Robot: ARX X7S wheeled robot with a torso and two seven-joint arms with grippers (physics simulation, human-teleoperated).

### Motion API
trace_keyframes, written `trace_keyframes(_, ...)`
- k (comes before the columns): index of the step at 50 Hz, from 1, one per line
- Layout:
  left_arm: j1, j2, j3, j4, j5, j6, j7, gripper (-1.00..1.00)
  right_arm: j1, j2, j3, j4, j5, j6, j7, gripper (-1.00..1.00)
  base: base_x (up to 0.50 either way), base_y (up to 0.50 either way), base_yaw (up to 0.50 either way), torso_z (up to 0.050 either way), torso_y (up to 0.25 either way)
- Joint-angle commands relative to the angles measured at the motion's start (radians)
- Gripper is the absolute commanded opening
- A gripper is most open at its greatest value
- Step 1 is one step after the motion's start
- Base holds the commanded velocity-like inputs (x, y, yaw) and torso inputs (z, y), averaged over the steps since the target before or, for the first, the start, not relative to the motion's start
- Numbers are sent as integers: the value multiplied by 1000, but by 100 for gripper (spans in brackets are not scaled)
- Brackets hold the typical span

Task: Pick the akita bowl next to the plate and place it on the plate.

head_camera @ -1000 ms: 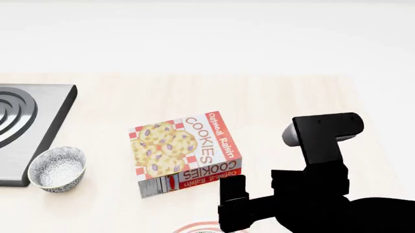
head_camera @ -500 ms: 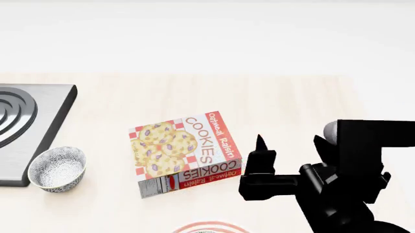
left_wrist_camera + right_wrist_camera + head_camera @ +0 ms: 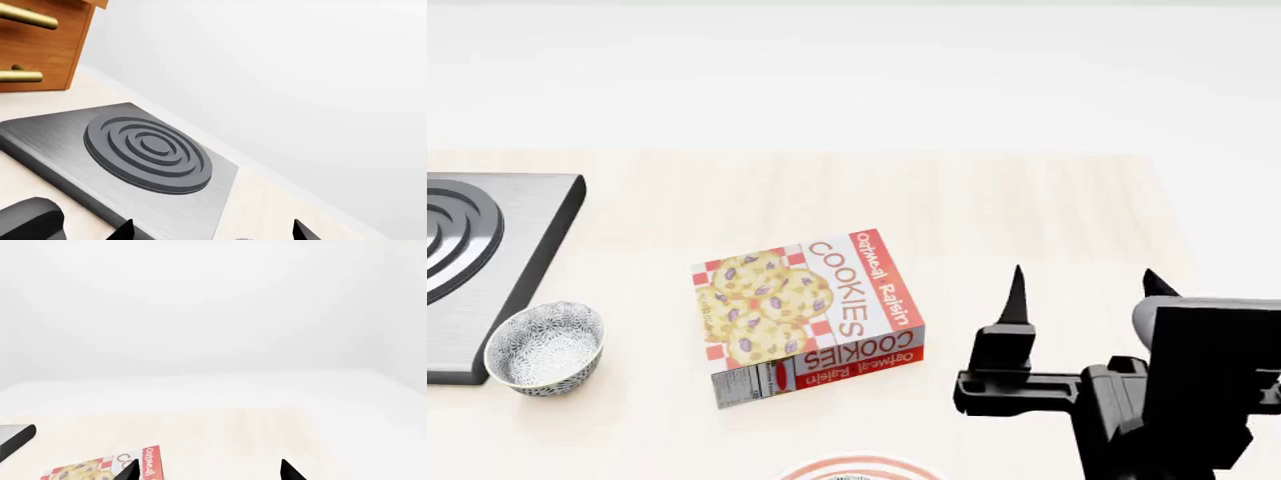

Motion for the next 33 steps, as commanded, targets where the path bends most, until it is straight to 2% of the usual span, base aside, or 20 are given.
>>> trace_keyframes(1,-2,-2,2,-5,-4,0,1,100,-57,6,-5,-23,-99,-89,-2,100,0,0,0,0,0)
trace_keyframes(14,-10,-2,2,-26,-8,8,11,100,-101,21,20,-48,-155,-169,-5,100,0,0,0,0,0)
trace_keyframes(33,-10,-3,6,-30,-9,15,13,100,-151,53,99,-91,-126,-180,32,100,0,0,0,0,0)
